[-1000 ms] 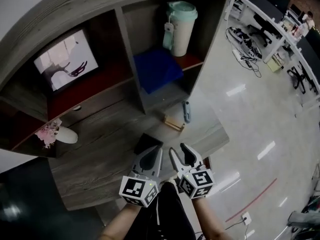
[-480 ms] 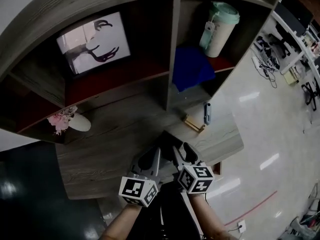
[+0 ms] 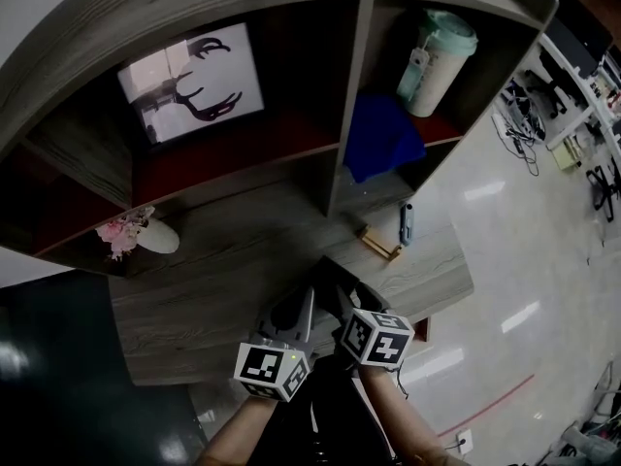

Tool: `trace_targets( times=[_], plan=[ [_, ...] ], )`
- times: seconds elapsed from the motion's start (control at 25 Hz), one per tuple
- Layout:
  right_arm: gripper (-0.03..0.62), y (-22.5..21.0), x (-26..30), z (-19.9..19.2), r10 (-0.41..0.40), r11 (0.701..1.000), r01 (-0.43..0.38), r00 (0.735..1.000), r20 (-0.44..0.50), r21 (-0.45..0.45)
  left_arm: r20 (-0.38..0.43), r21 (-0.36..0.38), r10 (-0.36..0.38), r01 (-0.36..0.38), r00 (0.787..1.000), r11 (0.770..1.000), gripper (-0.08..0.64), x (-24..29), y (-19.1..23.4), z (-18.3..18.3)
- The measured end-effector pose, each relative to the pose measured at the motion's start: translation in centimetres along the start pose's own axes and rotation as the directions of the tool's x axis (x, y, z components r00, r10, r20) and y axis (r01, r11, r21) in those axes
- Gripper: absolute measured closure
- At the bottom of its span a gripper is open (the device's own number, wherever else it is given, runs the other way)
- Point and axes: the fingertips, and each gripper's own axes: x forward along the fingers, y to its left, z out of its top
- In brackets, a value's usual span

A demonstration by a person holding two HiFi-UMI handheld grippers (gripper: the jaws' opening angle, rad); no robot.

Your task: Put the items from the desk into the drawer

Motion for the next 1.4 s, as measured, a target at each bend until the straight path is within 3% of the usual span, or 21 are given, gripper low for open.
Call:
trace_targets(
  times=[0.16, 0.36, 0.52, 0.76, 0.96, 1.2, 1.4],
  plan=[
    [0.42, -0.3, -0.3, -0.2, 0.004, 0.995, -0.002, 1.0, -0.017, 0.102, 0.004, -0.005, 0.0, 0.0, 1.0, 1.0, 0.551, 0.1, 0.1, 0.2],
    [0.554, -1.8, -0.6, -1.2, -0.053, 0.991, 0.057, 0.998, -0.036, 0.121, 0.008, -0.01, -0.003, 0.003, 1.0, 1.0, 0.551, 0.1, 0.2, 0.4],
    [0.555, -2.5, -1.3, -1.4, -0.034, 0.982, 0.035, 0.999, -0.006, 0.186, 0.008, -0.004, -0.013, 0.013, 1.0, 1.0, 0.551, 0.2, 0.1, 0.7],
    [0.555, -2.7, -2.1, -1.0, -0.056, 0.99, 0.05, 0.998, 0.036, 0.134, -0.003, 0.008, -0.046, 0.046, 0.999, 0.999, 0.551, 0.5, -0.6, 0.7],
    [0.555, -4.2, -3.8, -0.3, -0.098, 0.981, 0.082, 0.992, 0.083, 0.176, -0.028, 0.022, -0.108, 0.109, 0.994, 0.994, 0.551, 1.0, -2.2, 0.3],
    [0.555, -7.4, -6.9, 0.2, -0.192, 0.955, 0.148, 0.969, 0.156, 0.257, -0.074, 0.048, -0.216, 0.22, 0.974, 0.974, 0.551, 2.0, -5.4, -0.4],
    [0.555, -10.1, -9.9, -0.3, -0.277, 0.924, 0.205, 0.94, 0.197, 0.322, -0.112, 0.059, -0.311, 0.318, 0.944, 0.946, 0.551, 2.8, -8.6, -1.3]
  ],
)
